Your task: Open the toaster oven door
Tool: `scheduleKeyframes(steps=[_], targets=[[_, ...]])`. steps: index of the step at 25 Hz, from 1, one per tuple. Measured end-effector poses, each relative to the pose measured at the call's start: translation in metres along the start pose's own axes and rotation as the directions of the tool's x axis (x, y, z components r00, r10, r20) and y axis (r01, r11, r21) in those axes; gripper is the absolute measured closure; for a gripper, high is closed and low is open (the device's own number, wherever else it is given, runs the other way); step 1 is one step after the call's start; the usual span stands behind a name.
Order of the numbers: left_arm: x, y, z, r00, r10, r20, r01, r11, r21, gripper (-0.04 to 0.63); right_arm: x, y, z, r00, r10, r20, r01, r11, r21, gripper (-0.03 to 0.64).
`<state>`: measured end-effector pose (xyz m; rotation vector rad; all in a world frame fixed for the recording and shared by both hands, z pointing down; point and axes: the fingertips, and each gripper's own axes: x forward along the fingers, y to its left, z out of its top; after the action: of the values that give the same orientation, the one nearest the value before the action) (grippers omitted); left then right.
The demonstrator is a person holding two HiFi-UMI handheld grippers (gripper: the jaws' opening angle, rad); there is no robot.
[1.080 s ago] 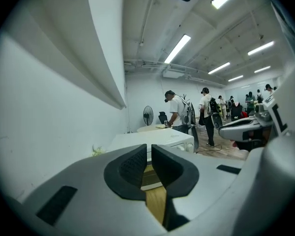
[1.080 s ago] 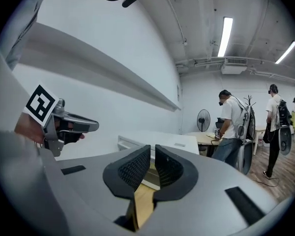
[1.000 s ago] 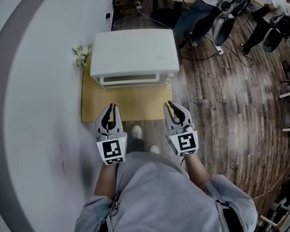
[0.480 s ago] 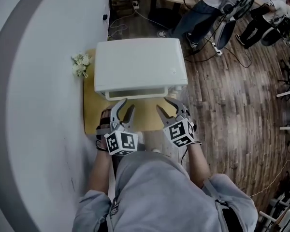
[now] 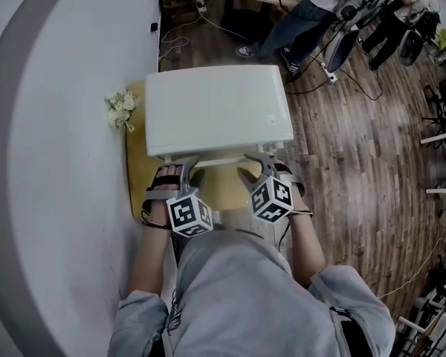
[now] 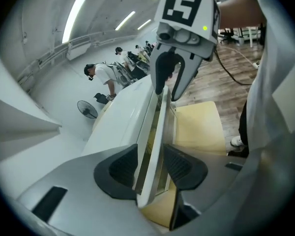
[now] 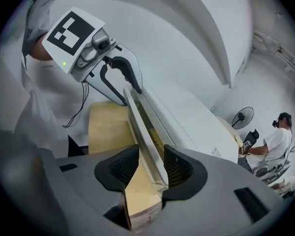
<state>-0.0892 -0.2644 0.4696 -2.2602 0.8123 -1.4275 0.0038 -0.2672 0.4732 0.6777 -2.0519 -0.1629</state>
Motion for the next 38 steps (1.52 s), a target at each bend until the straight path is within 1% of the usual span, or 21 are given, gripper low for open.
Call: scheduleKeyframes(steps=[3,6,9,11,13,17,23,28,34,38], targets=[[0.007,-0.006,-0.007,0.998,-0.058,-0.030,0.059,0.997,0.054,0.437,0.010,0.006,-0.005,0.997,0.040,-0.073,-0.044,0.998,-0.054,0.468],[0.014,-0.011,-0.010,0.994,-0.094,-0.053,0.099,0.990,0.103,0.456,0.017,0.008,-0.007,0.989,0.061,-0.132,-0.074,0.993,-0.094,0.468],[0.019,-0.016,-0.012,0.990,-0.124,-0.062,0.130,0.984,0.122,0.469,0.022,0.008,-0.007,0.984,0.073,-0.164,-0.092,0.990,-0.109,0.478],[0.021,-0.016,-0.013,0.990,-0.130,-0.063,0.137,0.983,0.121,0.471,0.023,0.007,-0.007,0.982,0.079,-0.170,-0.098,0.990,-0.104,0.490],[0.023,-0.015,-0.015,0.990,-0.125,-0.065,0.132,0.984,0.116,0.478,0.023,0.005,-0.007,0.982,0.078,-0.171,-0.097,0.990,-0.105,0.504],[0.024,-0.014,-0.019,0.992,-0.098,-0.075,0.106,0.987,0.121,0.502,0.024,0.007,-0.007,0.981,0.083,-0.176,-0.104,0.988,-0.114,0.509],[0.017,-0.025,-0.020,0.993,-0.079,-0.086,0.088,0.990,0.109,0.502,0.017,0.019,-0.011,0.983,0.063,-0.172,-0.087,0.987,-0.137,0.518],[0.008,-0.050,-0.027,0.991,-0.050,-0.121,0.062,0.993,0.098,0.503,0.009,0.044,-0.020,0.986,0.064,-0.156,-0.088,0.984,-0.152,0.528],[-0.003,-0.081,-0.031,0.989,-0.027,-0.143,0.033,0.999,0.042,0.503,0.001,0.075,-0.034,0.990,0.073,-0.122,-0.095,0.979,-0.180,0.537],[-0.004,-0.101,-0.036,0.988,0.000,-0.153,0.003,1.000,0.018,0.502,-0.001,0.093,-0.044,0.995,0.061,-0.080,-0.075,0.980,-0.184,0.538]])
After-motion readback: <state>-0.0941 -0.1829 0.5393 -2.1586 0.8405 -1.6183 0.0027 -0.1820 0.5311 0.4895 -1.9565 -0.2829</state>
